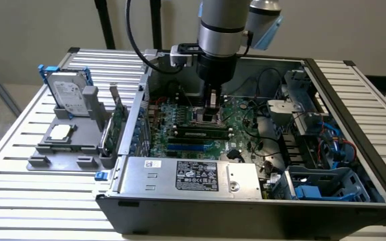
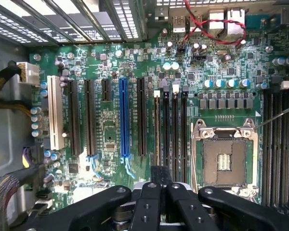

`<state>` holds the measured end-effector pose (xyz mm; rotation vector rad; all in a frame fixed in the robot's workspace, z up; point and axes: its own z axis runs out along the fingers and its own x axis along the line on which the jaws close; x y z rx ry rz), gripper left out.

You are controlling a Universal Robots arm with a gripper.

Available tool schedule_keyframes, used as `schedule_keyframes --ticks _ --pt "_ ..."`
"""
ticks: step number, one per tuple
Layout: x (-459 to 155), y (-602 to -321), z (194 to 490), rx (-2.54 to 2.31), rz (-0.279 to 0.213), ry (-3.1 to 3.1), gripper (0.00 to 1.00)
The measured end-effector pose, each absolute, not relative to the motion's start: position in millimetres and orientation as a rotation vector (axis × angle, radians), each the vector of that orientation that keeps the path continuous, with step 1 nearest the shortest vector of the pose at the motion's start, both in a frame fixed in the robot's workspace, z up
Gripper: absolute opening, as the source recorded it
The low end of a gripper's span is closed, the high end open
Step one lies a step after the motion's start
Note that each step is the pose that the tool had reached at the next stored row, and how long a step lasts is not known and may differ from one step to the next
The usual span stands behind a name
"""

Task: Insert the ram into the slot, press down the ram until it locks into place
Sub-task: 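Press down the ram until it locks into place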

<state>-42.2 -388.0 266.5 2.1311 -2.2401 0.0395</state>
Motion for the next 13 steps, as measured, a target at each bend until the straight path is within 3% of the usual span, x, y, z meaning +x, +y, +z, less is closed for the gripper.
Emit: schedule_keyframes --ticks 13 --pt "-42.2 -388.0 266.6 2.131 0.039 -2.240 0.11"
